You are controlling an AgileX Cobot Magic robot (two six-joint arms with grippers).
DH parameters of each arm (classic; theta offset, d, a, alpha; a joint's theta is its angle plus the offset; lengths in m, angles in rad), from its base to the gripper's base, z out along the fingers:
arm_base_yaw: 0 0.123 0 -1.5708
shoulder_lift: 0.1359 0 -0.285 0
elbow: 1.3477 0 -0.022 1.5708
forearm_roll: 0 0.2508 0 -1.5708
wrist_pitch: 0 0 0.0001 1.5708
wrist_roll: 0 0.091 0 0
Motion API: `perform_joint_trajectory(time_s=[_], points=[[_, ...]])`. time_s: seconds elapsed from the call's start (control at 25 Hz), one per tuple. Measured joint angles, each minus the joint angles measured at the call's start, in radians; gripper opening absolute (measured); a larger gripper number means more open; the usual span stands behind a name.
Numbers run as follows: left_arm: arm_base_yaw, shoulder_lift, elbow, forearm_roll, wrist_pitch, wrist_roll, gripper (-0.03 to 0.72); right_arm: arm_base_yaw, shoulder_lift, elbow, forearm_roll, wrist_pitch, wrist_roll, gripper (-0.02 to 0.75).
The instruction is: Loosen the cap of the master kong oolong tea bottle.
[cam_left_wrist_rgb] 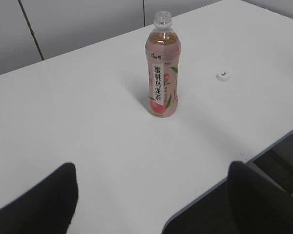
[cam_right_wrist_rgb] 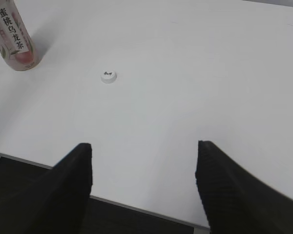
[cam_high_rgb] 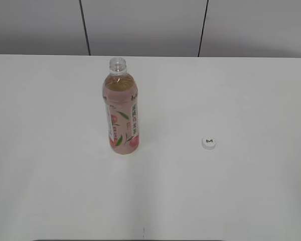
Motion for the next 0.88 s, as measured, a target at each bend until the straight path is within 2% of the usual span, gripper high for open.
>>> perform_joint_trajectory(time_s=[0.2,0.28,0.44,0.52,0.6,0.88], points=[[0.002,0.0,0.0,0.001,-0.001,0.001,0.564,0.0,0.0,0.0,-0.001,0.0,0.0,0.505],[0.043,0.0,0.0,0.001,-0.001,0.001,0.563,-0.03,0.0,0.0,-0.002,-0.001,0.001,0.504],[0.288,0.0,0.0,0.003,-0.001,0.001,0.552,-0.236,0.0,0.0,0.0,-0.002,0.001,0.504],[0.372,0.0,0.0,0.006,-0.002,0.001,0.545,-0.286,0.0,0.0,0.0,-0.002,0.001,0.504],[0.4,0.0,0.0,0.007,-0.002,0.001,0.543,-0.295,0.0,0.0,0.0,-0.002,0.001,0.504],[0.408,0.0,0.0,0.008,-0.002,0.001,0.54,-0.295,0.0,0.0,0.0,-0.002,0.002,0.504]])
